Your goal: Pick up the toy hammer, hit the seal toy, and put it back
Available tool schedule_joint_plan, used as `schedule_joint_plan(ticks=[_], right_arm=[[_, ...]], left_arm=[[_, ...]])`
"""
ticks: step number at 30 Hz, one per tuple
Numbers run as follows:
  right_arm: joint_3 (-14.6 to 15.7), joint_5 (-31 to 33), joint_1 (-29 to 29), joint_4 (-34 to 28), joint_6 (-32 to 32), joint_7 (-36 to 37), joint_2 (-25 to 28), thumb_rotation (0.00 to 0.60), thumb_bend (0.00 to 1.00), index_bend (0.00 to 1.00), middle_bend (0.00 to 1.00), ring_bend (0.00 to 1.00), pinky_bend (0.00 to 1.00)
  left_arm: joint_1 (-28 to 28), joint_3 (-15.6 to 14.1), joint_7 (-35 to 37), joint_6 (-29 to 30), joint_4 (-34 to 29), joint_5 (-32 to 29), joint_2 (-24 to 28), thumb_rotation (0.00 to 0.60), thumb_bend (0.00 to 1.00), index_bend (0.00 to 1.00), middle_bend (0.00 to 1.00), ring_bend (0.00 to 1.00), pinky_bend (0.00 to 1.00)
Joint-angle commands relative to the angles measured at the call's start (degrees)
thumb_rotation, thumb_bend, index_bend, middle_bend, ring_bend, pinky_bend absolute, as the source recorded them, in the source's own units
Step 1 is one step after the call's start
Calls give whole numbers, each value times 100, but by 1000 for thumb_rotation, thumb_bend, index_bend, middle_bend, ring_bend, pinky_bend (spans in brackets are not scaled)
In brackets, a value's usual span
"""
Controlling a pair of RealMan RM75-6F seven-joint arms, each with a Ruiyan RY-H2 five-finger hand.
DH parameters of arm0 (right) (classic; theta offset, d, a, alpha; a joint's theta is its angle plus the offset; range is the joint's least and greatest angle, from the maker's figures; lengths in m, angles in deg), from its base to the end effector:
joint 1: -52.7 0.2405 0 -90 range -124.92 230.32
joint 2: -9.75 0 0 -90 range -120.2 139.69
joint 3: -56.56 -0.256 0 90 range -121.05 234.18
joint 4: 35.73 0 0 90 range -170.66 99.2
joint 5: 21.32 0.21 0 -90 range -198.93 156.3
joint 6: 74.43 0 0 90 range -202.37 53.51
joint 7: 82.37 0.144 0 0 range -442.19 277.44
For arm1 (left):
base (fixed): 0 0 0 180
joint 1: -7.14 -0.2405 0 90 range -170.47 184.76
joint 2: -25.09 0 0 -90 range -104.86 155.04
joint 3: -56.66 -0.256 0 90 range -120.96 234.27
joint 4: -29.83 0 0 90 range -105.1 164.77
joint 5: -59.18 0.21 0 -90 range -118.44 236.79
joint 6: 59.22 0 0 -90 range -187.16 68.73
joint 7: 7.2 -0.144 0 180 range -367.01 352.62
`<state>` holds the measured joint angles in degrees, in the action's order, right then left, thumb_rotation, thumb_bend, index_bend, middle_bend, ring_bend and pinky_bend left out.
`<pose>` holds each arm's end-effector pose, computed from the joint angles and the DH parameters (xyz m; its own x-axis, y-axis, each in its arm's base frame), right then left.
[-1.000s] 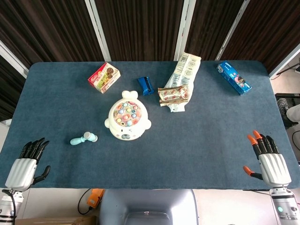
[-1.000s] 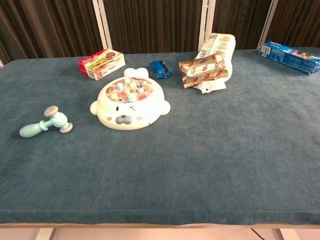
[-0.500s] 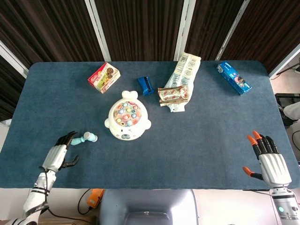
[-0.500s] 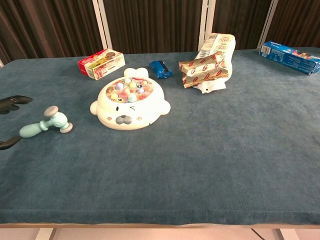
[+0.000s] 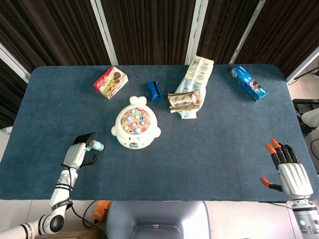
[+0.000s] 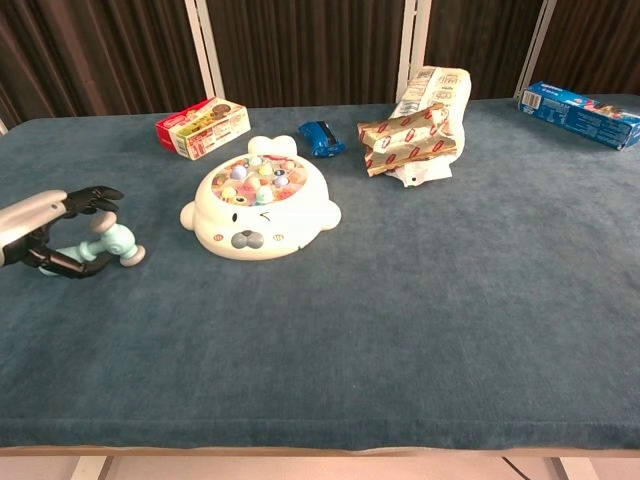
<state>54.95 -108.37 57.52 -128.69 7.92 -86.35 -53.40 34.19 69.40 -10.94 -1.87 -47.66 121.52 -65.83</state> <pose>-0.3124 -0.1758 0.1532 0.4666 -0.0694 0.8818 -0.8845 -0.0319 0.4655 -0.2544 0.3140 -0.0038 0.1199 0.2807 0.9523 0.9907 0.0289 -0.1333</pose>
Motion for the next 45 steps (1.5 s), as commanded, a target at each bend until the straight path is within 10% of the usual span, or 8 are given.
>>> schedule_joint_plan(ticks=[1,45], right_arm=[[2,1,0,3,-4,10,6,600,241,0,0,0,0],[14,12,16,-11,-54,21,23,600,241,0,0,0,0]], left_arm=[[85,33,-76,-61,176,-100,-102,600,412,139,138,97,48],[256,1,-363,-103,797,-437,-412,600,529,388,395,311,95]])
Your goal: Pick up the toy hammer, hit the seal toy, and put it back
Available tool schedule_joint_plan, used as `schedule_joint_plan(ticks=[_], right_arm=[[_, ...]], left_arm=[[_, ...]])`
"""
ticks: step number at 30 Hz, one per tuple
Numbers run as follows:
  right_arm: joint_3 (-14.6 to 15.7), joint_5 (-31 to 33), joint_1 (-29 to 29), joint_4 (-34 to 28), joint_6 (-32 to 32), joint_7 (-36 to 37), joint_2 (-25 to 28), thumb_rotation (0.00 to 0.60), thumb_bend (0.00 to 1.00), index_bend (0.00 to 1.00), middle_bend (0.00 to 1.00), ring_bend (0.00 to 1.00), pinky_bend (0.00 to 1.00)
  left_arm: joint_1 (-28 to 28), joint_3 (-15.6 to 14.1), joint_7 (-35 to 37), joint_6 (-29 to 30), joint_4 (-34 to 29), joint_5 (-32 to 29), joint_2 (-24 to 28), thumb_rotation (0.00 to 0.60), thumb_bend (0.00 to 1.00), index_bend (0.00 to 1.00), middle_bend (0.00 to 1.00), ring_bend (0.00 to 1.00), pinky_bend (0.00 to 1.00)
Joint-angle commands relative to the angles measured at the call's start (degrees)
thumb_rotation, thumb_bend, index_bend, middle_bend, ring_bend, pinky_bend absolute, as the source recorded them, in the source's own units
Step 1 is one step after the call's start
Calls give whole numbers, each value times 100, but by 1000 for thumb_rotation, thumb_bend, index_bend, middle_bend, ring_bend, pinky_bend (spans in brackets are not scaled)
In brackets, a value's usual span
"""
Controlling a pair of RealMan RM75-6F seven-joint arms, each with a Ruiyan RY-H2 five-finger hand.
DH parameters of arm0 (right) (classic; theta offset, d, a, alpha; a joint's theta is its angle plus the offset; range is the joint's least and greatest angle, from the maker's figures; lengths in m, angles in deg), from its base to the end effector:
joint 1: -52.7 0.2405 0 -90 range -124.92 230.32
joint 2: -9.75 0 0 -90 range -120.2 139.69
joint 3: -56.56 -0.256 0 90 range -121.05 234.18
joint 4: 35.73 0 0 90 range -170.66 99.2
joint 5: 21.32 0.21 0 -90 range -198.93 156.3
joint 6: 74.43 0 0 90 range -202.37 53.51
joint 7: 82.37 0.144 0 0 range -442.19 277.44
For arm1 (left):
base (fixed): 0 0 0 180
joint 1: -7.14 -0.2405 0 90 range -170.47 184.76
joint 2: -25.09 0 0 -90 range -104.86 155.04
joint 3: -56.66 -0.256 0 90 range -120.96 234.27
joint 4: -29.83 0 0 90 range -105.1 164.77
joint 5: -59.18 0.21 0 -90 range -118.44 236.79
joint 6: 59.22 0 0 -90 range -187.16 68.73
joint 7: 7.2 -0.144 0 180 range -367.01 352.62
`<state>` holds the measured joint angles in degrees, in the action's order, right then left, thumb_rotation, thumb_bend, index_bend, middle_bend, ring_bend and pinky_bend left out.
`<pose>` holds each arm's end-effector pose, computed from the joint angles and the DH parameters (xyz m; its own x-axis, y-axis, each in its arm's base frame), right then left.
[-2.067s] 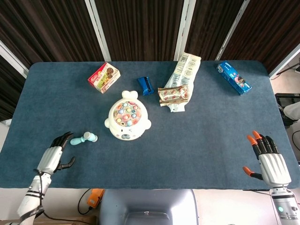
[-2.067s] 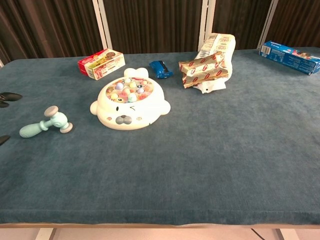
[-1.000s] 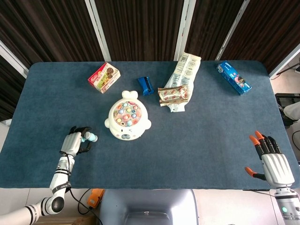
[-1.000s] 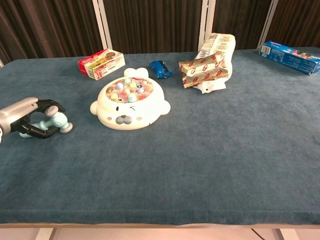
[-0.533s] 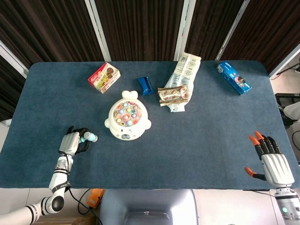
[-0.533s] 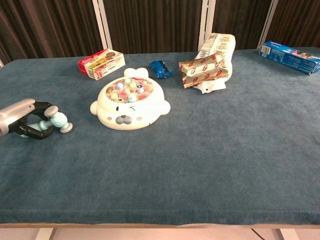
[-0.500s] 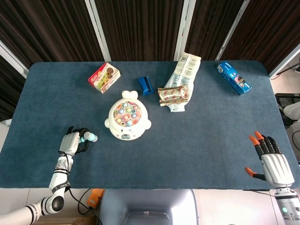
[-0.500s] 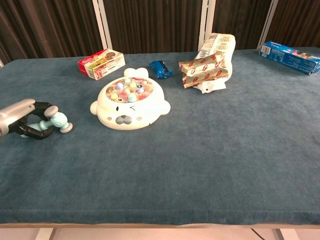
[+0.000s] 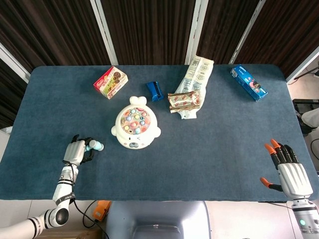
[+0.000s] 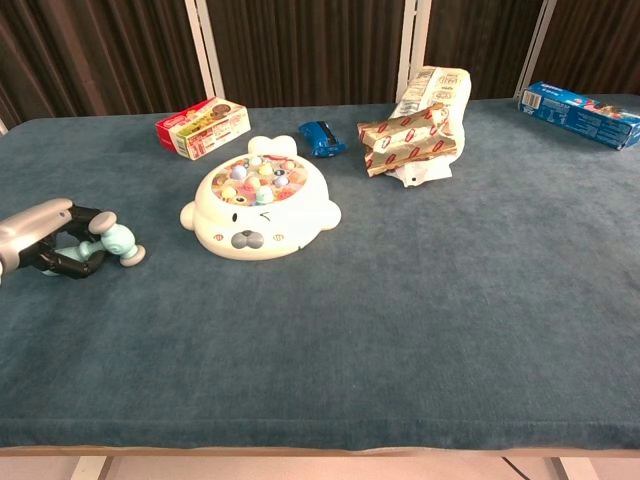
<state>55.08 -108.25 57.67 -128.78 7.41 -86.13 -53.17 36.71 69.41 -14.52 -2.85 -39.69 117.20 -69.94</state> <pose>-0.3130 -0.1760 0.1530 0.4653 -0.0793 0.8816 -0.8851 -0.0324 0.4642 -0.2683 0.3295 -0.0158 0.1962 0.2743 0.9414 0.9718 0.0738 -0.2240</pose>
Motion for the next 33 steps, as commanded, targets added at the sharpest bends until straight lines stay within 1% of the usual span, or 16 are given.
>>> schedule_joint_plan(ticks=[1,9,12,19,28,33], right_arm=[[1,0,2,0,-5,-5,-2,600,241,0,0,0,0],[6,0,7,-1,-18,-17,-5,600,241,0,0,0,0],[5,-2,3,-3,-7,-15,-4,600,242,0,0,0,0],[9,4,9,-4,-26,-34,-10,600,241,0,0,0,0],[5,10,7,-6,-19,-34,-8,600,241,0,0,0,0],[7,4,4,-11,-12,-29,-3,600,241,0,0,0,0]], left_arm=[[8,-1,-12,-11,2,-9,-3,600,530,391,398,314,96],[25,-4,-46,-20,18,-22,-15,600,520,402,411,327,109],[30,0,-72,-6,36,-34,-25,600,529,426,436,336,121],[39,-23,-249,100,69,-26,-74,600,553,522,538,407,163],[6,-9,-290,210,43,-30,-94,600,573,582,597,438,184],[-51,-48,-274,381,15,98,-110,600,602,607,624,447,193]])
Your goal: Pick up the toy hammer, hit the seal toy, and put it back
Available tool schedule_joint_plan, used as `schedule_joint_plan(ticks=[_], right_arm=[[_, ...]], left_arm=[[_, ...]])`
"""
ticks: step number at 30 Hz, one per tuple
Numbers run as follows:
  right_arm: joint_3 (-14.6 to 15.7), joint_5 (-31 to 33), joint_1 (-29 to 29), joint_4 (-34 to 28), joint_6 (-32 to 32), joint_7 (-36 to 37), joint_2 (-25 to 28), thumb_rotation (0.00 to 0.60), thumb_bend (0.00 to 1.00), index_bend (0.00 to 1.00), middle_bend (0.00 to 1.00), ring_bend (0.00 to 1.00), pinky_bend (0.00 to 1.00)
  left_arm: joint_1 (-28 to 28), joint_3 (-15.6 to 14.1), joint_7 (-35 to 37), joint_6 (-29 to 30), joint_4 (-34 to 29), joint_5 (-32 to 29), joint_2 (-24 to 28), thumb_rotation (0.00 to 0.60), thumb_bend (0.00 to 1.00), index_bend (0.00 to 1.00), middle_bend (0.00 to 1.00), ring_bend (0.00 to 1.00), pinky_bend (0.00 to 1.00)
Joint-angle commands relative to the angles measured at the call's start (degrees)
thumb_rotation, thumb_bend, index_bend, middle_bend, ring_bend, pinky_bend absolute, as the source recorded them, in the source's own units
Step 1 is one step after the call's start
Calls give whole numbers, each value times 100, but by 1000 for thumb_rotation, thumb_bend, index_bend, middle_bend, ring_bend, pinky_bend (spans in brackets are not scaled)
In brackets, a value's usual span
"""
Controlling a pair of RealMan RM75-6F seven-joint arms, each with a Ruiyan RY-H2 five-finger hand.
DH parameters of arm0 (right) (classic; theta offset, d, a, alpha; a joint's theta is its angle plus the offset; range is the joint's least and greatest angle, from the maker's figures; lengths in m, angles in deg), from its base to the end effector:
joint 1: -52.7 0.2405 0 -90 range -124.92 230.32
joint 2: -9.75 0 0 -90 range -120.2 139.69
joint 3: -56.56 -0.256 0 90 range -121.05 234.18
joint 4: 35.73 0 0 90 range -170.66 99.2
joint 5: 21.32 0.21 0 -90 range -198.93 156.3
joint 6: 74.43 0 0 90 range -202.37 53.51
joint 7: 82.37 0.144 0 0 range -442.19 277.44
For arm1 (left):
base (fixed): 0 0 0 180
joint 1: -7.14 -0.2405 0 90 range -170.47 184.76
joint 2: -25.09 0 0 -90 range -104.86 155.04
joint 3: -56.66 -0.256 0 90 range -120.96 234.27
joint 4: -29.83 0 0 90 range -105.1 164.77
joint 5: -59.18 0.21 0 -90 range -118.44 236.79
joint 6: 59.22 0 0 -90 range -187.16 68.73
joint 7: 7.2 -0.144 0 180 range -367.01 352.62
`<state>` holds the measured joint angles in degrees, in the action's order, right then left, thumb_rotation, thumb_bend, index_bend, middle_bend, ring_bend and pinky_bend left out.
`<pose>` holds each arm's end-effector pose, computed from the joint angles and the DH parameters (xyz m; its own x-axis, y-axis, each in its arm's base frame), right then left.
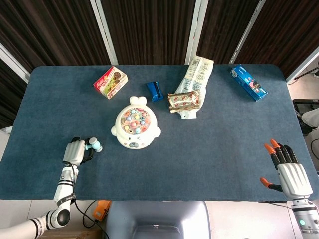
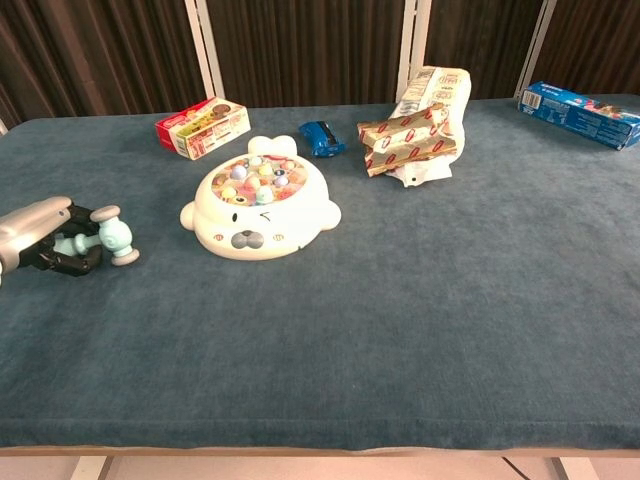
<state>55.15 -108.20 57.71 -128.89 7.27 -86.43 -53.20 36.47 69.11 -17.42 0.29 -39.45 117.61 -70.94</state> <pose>-0.3128 -0.1759 0.1522 0.4677 -0.0827 0.8800 -0.8838 -0.0329 0.4667 -0.2658 0.3276 -0.0154 0.2461 0.2365 0.9399 0.9614 0.0639 -0.2678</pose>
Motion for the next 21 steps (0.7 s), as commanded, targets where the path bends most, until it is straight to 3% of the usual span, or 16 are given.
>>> schedule_joint_plan(ticks=[1,11,13,16,21], right_arm=[[1,-2,-2,0,3,2,1,600,241,0,0,0,0],[13,-27,-8,-5,16,-2,-1,600,241,0,0,0,0],[14,-30,-9,-7,18,0,-1,600,241,0,0,0,0],[22,-47,-9,-9,19,0,0,600,241,0,0,0,0],[38,-68,-4,-18,5,-4,3,600,241,0,0,0,0]], left_arm=[[-43,-28,31,117,-6,99,-19,600,613,613,630,453,198],[-277,-177,494,985,368,842,-344,600,673,652,679,506,329],[-311,-176,607,1162,460,963,-419,600,674,647,694,528,455],[-451,-187,1146,2036,968,1532,-764,600,690,639,732,594,720],[-483,-188,1592,2589,1607,1952,-1043,600,728,622,758,704,960]])
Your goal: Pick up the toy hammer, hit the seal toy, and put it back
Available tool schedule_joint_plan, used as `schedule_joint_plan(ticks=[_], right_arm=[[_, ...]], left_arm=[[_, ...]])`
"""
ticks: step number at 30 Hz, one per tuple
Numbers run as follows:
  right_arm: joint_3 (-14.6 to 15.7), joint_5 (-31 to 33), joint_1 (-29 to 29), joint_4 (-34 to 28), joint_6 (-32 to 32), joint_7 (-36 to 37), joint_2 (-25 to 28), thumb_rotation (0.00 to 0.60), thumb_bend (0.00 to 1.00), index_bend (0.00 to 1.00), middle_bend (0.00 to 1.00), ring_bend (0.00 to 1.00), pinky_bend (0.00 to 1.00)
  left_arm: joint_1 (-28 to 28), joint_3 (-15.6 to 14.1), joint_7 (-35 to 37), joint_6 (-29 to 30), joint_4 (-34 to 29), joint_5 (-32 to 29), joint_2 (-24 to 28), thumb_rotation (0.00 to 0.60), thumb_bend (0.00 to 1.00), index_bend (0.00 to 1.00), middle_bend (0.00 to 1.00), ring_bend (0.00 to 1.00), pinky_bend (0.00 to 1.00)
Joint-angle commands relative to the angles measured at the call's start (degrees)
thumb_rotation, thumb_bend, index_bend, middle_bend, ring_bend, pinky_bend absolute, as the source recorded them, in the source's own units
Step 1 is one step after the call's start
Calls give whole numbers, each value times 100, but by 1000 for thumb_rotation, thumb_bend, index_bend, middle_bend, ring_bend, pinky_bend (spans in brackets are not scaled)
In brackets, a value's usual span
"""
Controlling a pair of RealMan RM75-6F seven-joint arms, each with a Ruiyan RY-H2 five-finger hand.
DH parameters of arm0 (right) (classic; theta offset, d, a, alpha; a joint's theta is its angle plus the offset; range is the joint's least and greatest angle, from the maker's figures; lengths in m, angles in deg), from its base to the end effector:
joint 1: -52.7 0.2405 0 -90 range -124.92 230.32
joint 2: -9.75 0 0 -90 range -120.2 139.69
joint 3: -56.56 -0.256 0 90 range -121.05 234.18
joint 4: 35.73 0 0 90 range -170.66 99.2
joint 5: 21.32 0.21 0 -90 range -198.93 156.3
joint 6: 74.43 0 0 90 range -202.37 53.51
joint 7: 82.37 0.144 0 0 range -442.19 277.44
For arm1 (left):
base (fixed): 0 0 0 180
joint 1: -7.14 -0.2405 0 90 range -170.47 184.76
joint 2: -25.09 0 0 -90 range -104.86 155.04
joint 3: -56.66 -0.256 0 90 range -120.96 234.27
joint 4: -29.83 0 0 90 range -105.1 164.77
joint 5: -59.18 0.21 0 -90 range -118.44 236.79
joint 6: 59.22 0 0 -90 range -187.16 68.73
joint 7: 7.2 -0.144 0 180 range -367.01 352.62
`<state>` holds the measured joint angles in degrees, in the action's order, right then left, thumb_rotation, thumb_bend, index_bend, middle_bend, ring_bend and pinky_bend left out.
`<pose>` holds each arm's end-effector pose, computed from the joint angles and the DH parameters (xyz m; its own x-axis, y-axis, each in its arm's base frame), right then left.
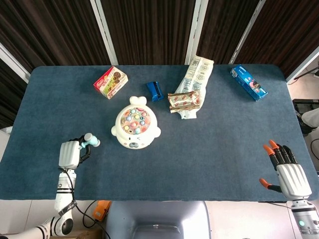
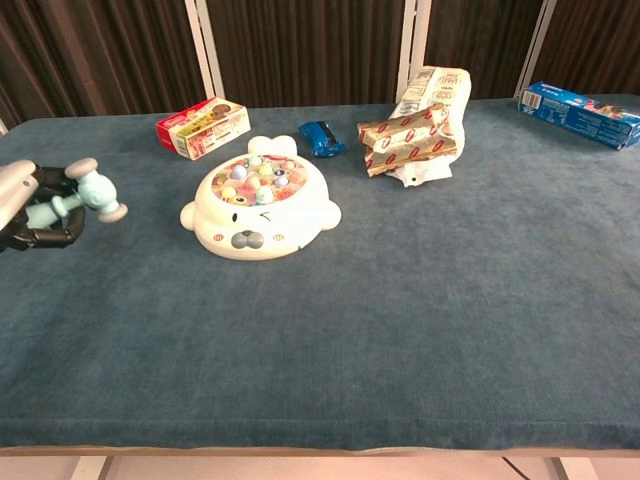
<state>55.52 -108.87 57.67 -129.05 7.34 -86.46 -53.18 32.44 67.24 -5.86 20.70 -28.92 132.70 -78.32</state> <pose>-0.3113 -0.1742 0.1507 0.4677 -0.0875 0.8795 -0.8839 -0.0441 0.4656 -0.2595 0.3071 -0.0032 0.2063 -0.1008 0.9733 0.9759 -0.0518 -0.2122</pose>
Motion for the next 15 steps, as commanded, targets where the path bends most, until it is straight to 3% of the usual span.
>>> schedule_joint_plan(ticks=[1,11,15], right_arm=[[3,-2,-1,-4,0,-3,2,600,241,0,0,0,0],[21,-19,8,-20,-26,-27,0,600,241,0,0,0,0],[27,-29,9,-24,-28,-18,6,600,241,0,0,0,0]], left_arm=[[-84,3,515,647,636,509,-342,600,735,620,761,724,987],[-97,8,1015,1224,958,973,-423,600,787,610,775,883,1000],[-54,22,990,1158,914,1007,-392,600,807,608,790,975,1000]])
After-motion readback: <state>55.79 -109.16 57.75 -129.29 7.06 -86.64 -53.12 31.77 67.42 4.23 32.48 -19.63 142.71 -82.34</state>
